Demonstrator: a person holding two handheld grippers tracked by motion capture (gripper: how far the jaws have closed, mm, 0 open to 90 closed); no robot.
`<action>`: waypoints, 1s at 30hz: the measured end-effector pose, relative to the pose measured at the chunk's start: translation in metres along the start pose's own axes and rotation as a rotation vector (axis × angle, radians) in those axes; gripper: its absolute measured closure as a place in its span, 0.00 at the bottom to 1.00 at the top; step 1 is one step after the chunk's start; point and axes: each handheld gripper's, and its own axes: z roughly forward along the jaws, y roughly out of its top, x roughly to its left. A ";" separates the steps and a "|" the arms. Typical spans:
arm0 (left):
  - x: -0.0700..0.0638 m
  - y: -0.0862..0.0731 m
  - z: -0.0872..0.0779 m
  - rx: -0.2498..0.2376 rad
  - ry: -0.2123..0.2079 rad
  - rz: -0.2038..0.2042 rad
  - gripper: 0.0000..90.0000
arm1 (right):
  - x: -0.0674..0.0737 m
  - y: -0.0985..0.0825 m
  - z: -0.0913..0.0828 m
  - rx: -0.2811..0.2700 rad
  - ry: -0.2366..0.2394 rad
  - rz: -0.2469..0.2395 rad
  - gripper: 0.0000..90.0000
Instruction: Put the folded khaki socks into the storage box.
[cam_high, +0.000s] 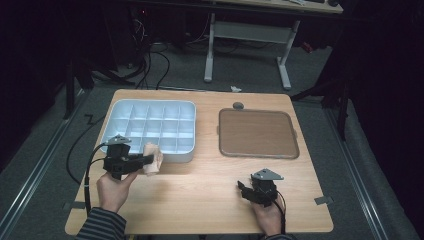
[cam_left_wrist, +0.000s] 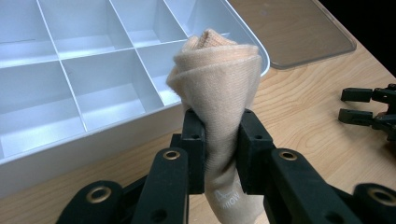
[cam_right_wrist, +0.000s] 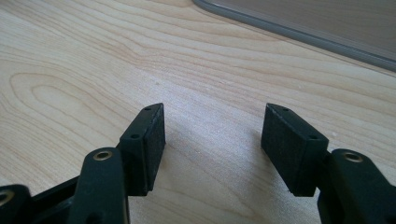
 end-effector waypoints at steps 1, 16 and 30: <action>0.000 0.001 0.000 0.002 -0.001 0.001 0.84 | 0.000 0.000 0.000 0.000 0.000 0.001 0.44; 0.006 0.014 0.005 0.023 0.006 0.006 0.84 | 0.000 0.000 0.000 0.000 -0.001 0.001 0.44; 0.015 0.020 0.010 0.033 0.005 -0.012 0.84 | 0.000 0.000 0.000 0.000 0.002 0.005 0.44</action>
